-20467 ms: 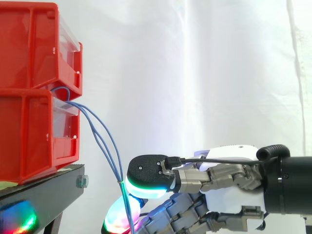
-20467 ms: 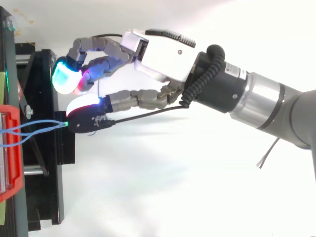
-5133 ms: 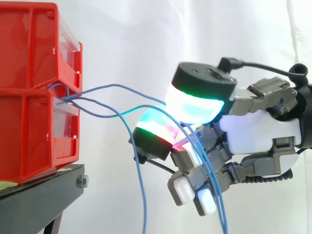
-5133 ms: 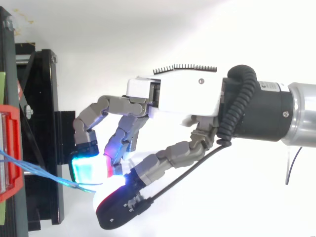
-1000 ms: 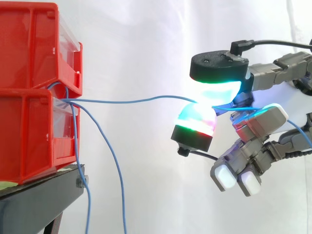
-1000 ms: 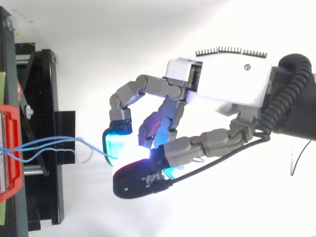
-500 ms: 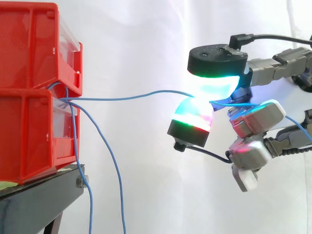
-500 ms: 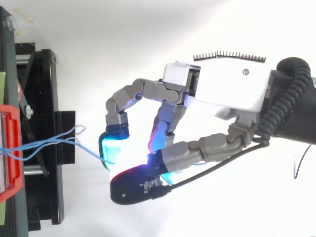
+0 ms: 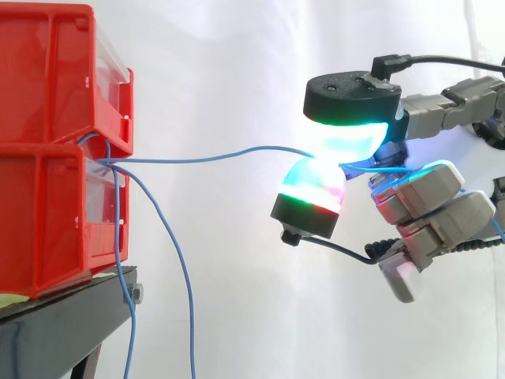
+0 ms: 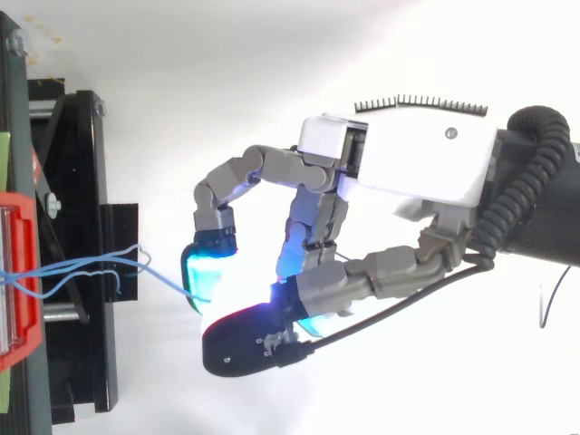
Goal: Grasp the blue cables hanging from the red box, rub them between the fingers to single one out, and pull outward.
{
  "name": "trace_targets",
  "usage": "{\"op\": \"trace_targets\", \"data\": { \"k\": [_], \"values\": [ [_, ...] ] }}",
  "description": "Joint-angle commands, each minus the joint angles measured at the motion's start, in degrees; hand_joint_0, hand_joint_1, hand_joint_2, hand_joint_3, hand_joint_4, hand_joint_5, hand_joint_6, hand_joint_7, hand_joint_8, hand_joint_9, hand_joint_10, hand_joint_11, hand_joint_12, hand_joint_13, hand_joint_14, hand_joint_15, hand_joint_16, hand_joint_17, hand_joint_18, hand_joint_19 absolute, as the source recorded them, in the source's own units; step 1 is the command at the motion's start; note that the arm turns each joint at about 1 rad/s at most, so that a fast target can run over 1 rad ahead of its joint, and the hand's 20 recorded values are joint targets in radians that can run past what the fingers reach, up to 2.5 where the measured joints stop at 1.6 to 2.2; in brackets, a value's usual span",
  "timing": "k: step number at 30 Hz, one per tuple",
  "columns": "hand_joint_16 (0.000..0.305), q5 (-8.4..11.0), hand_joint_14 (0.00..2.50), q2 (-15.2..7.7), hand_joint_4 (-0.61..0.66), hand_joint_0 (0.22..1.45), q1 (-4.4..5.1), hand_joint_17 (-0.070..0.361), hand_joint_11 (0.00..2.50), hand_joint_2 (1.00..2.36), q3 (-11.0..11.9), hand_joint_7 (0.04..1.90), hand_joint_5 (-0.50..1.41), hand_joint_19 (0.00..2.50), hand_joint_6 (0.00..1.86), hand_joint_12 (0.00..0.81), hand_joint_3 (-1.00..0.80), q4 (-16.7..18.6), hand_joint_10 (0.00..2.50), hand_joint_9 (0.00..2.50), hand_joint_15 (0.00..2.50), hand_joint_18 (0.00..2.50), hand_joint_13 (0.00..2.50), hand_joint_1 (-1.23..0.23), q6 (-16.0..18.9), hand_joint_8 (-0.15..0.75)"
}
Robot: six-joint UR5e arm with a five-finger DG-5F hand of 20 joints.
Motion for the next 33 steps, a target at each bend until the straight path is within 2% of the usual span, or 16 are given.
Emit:
{"op": "trace_targets", "data": {
  "k": [1, 4, 6, 10, 13, 15, 18, 19, 21, 25, 33],
  "values": [
    [0.045, 0.01, 0.02, 0.0, 0.06, 0.61, -0.04, 0.1, 1.17, 1.02, 0.0, 1.15, -0.13, 0.87, 0.91, 0.32, -0.09, 0.01, 0.01, 1.46, 1.59, 1.04, 1.6, -0.75, -0.01, 0.361],
    [0.046, 0.01, 0.29, 0.0, 0.06, 0.61, -0.04, 0.103, 1.18, 1.02, 0.0, 1.15, -0.13, 1.04, 0.91, 0.317, -0.09, 0.01, 0.01, 1.46, 1.52, 1.16, 1.57, -0.75, 0.07, 0.361],
    [0.047, 0.01, 0.53, 0.0, 0.06, 0.61, 0.04, 0.106, 1.17, 1.02, 0.0, 1.14, -0.13, 1.24, 0.91, 0.308, -0.09, 0.01, 0.01, 1.45, 1.45, 1.26, 1.55, -0.75, -0.01, 0.361],
    [0.047, -0.52, 0.72, 0.0, 0.06, 0.61, 0.04, 0.105, 1.17, 1.02, 0.0, 1.15, -0.13, 1.56, 0.91, 0.303, -0.1, 0.01, 0.01, 1.44, 1.39, 1.4, 1.53, -0.75, 0.78, 0.368],
    [0.043, -2.37, 0.81, 0.0, 0.06, 0.62, 0.04, 0.097, 1.16, 1.02, 0.0, 1.14, -0.14, 1.86, 0.91, 0.305, -0.1, 0.01, 0.01, 1.43, 1.38, 1.5, 1.52, -0.74, 2.18, 0.362],
    [0.043, -4.04, 0.82, 0.0, 0.06, 0.62, 0.04, 0.096, 1.15, 1.02, 0.0, 1.14, -0.14, 1.88, 0.91, 0.307, -0.1, -0.07, 0.01, 1.43, 1.37, 1.51, 1.51, -0.74, 3.77, 0.362],
    [0.043, -5.44, 0.82, 0.0, 0.06, 0.62, 0.04, 0.096, 1.16, 1.02, 0.0, 1.14, -0.14, 1.86, 0.91, 0.305, -0.1, -0.07, 0.01, 1.42, 1.37, 1.49, 1.51, -0.74, 5.79, 0.364],
    [0.043, -6.5, 0.83, 0.0, 0.06, 0.62, 0.04, 0.096, 1.16, 1.02, 0.0, 1.15, -0.14, 1.85, 0.91, 0.306, -0.1, -0.16, 0.01, 1.42, 1.37, 1.49, 1.5, -0.74, 7.9, 0.365],
    [0.042, -7.29, 0.84, 0.0, 0.06, 0.62, 0.04, 0.095, 1.16, 1.02, 0.0, 1.14, -0.14, 1.85, 0.91, 0.298, -0.1, -0.25, 0.01, 1.42, 1.35, 1.49, 1.5, -0.74, 9.83, 0.366],
    [0.043, -8.08, 0.88, 0.0, 0.06, 0.62, 0.04, 0.097, 1.16, 1.03, 0.0, 1.14, -0.14, 1.83, 0.91, 0.298, -0.1, -0.6, 0.01, 1.42, 1.35, 1.48, 1.49, -0.74, 10.62, 0.362],
    [0.042, -8.34, 0.92, 0.0, 0.06, 0.62, 0.04, 0.094, 1.16, 1.02, 0.0, 1.15, -0.14, 1.85, 0.91, 0.292, -0.1, -2.54, 0.01, 1.4, 1.35, 1.47, 1.47, -0.74, 10.27, 0.355]
  ]
}}
